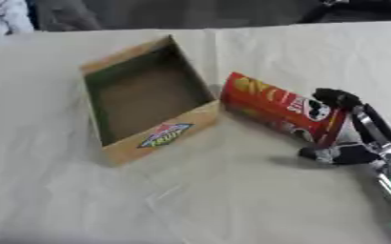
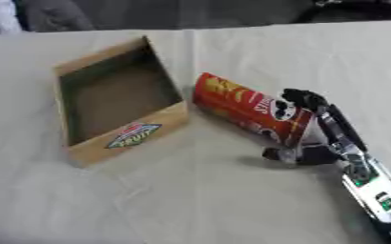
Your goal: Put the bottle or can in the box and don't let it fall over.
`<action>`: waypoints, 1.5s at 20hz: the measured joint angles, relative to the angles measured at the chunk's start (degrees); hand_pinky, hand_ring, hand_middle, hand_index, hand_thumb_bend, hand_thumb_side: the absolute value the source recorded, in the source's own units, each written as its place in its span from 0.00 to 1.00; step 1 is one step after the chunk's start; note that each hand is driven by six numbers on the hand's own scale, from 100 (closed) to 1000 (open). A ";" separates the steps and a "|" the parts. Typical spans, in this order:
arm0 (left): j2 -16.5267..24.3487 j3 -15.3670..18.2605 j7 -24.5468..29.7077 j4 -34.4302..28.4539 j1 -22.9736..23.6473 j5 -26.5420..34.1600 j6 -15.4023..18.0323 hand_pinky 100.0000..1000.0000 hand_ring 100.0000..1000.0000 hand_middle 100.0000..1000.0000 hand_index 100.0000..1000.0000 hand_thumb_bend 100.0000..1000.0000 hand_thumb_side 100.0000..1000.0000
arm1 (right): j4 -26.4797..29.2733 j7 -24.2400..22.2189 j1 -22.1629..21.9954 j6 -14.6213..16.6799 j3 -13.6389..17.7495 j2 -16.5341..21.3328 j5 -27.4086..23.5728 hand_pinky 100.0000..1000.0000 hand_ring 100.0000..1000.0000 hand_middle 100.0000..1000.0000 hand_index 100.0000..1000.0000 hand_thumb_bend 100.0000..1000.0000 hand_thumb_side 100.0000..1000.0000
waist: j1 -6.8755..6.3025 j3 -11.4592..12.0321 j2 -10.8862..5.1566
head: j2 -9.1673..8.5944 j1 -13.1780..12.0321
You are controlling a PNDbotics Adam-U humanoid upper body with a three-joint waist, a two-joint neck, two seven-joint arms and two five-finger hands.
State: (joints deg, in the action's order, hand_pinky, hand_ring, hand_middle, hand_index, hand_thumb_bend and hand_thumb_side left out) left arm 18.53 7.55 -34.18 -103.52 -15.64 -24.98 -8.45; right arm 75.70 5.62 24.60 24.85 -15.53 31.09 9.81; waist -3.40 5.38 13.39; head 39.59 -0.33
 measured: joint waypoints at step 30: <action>0.00 0.00 0.00 -0.33 -0.01 0.32 0.04 0.70 0.90 0.73 0.73 0.38 0.65 | -0.88 -0.98 0.19 0.07 0.33 -0.22 2.66 0.66 0.80 0.74 0.79 0.32 0.00 | 0.01 -0.06 -0.02 | 0.01 -0.04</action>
State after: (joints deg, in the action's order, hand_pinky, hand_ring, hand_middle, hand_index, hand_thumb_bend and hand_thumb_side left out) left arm 18.53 7.55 -34.18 -103.84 -15.65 -24.65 -8.41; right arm 74.82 4.64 24.79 24.92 -15.21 30.87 12.46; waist -3.39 5.32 13.37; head 39.61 -0.37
